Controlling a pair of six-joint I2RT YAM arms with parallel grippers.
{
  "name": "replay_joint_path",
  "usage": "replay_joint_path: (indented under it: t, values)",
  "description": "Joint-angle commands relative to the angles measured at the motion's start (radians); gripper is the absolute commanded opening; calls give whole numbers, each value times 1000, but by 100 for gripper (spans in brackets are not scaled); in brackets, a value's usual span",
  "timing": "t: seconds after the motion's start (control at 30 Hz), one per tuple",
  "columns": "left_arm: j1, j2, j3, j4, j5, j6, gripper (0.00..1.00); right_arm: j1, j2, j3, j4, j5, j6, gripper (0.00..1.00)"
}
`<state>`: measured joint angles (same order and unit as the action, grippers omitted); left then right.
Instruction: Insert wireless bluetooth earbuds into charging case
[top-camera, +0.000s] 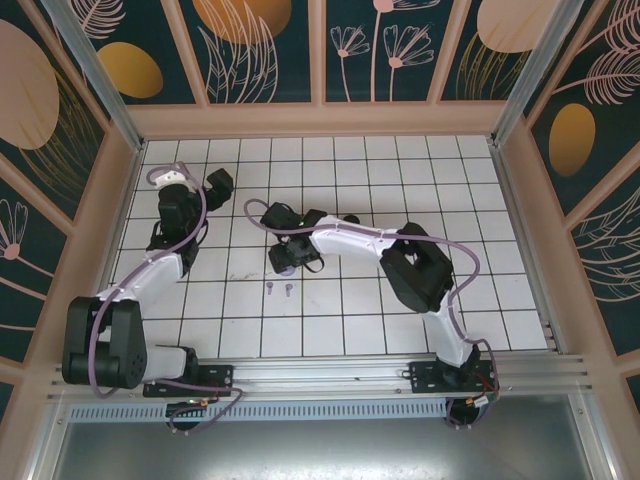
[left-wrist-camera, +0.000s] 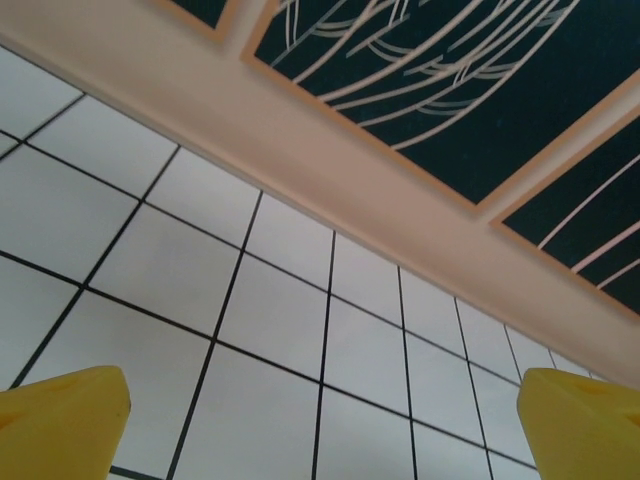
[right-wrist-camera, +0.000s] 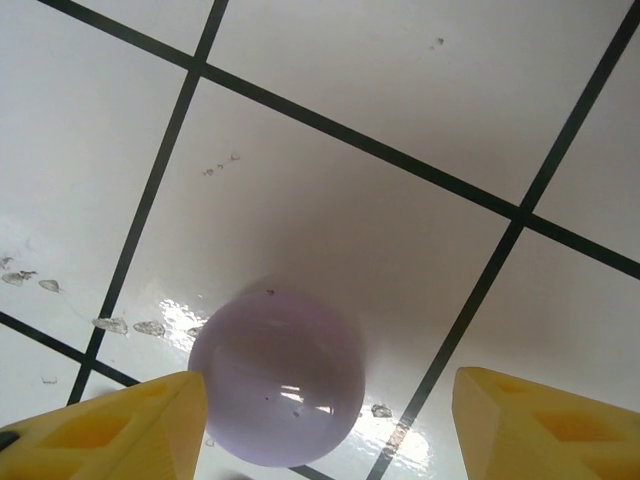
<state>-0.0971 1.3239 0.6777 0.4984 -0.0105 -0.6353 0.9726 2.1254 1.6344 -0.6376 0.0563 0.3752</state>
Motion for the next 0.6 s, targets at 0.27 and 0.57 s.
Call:
replay_joint_path:
  t: [0.27, 0.57]
  values:
    - [8, -50, -46, 65, -62, -46, 99, 23, 100, 114, -91, 23, 31, 66]
    - [8, -57, -44, 51, -62, -84, 99, 24, 134, 136, -106, 25, 59, 64]
